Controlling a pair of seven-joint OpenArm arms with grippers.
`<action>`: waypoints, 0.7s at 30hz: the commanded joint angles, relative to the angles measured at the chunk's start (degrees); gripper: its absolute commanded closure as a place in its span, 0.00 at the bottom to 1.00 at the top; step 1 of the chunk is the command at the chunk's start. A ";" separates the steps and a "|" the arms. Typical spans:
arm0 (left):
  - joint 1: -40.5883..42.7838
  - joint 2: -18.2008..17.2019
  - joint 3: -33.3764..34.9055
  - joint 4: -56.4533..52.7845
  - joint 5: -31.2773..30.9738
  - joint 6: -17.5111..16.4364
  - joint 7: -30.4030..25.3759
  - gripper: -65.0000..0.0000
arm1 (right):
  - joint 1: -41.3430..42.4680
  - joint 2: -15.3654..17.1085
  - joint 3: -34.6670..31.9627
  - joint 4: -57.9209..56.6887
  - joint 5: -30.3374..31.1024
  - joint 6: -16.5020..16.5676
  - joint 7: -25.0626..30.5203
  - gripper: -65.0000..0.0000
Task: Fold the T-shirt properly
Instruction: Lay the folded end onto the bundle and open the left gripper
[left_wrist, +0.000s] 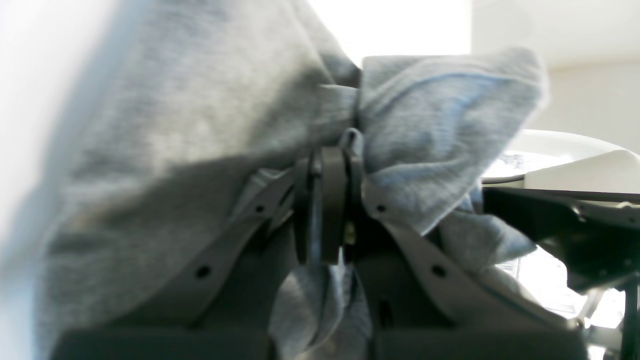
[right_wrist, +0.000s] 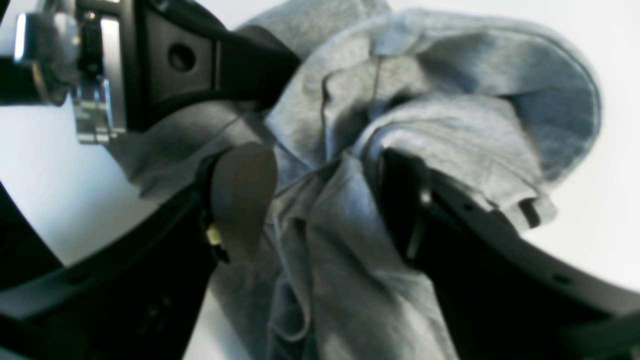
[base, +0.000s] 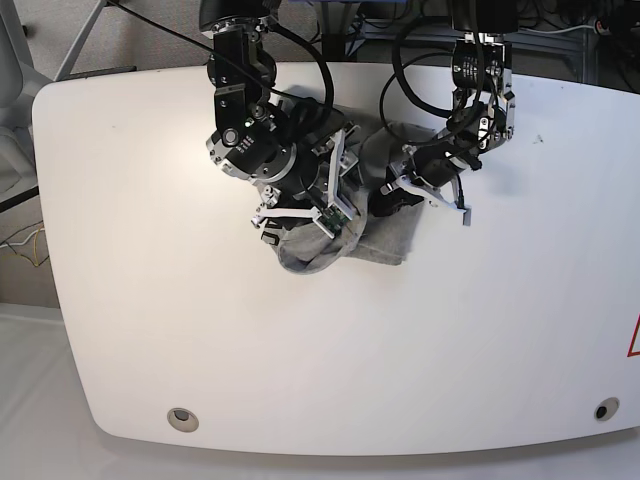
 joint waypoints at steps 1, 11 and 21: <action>-0.76 -0.80 0.10 3.04 -1.35 -0.76 -0.77 0.97 | 1.31 -0.44 0.01 0.94 0.54 0.00 1.47 0.45; -0.06 -1.15 0.02 8.85 -1.26 -0.76 -0.77 0.97 | 1.40 -0.44 0.01 1.20 0.45 0.17 1.47 0.45; 2.32 -3.87 -4.82 12.27 -1.26 -0.67 -0.77 0.97 | 2.71 -0.44 0.53 1.46 0.45 0.17 1.47 0.44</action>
